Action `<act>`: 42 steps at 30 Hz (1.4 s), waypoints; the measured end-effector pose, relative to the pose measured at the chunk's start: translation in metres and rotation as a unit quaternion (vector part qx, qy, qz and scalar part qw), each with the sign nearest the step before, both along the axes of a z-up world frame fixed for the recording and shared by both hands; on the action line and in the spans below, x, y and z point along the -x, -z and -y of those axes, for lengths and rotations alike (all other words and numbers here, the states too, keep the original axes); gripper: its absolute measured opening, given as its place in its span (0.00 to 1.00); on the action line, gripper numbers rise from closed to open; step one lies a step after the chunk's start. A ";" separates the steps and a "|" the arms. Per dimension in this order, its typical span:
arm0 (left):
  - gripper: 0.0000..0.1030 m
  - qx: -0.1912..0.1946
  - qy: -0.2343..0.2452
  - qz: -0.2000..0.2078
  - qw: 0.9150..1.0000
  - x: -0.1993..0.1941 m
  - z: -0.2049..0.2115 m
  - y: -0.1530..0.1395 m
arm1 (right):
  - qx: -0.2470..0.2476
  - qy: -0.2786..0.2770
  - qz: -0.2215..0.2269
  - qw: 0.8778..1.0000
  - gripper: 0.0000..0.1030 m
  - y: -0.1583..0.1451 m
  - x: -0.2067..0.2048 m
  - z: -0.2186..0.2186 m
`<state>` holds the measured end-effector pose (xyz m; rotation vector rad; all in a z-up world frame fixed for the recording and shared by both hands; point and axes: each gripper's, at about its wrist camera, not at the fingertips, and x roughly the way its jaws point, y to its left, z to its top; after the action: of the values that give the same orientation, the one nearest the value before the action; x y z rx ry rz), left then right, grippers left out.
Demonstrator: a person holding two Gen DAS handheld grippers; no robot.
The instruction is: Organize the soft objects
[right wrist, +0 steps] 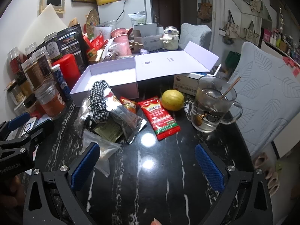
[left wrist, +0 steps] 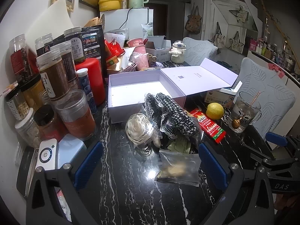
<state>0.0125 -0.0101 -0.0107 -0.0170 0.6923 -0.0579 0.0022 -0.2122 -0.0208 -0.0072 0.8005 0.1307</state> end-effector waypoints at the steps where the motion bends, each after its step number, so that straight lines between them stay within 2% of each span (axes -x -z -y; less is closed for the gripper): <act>1: 1.00 0.000 -0.001 0.000 1.000 0.000 0.000 0.000 | 0.000 0.000 0.000 1.000 1.00 0.000 0.000 0.000; 30: 1.00 0.001 0.003 0.000 1.000 0.004 0.005 0.001 | 0.003 -0.001 0.010 1.000 1.00 -0.003 0.005 0.001; 36: 1.00 0.010 0.006 -0.007 1.000 0.007 0.004 0.009 | 0.002 -0.003 0.013 1.000 1.00 0.000 0.009 0.004; 42: 1.00 0.036 0.019 -0.026 0.999 0.007 0.000 0.030 | -0.005 -0.018 -0.001 1.000 1.00 0.017 0.011 0.005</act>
<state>0.0051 -0.0103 -0.0411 -0.0740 0.7422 -0.1192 -0.0093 -0.2171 -0.0380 -0.0124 0.8010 0.1679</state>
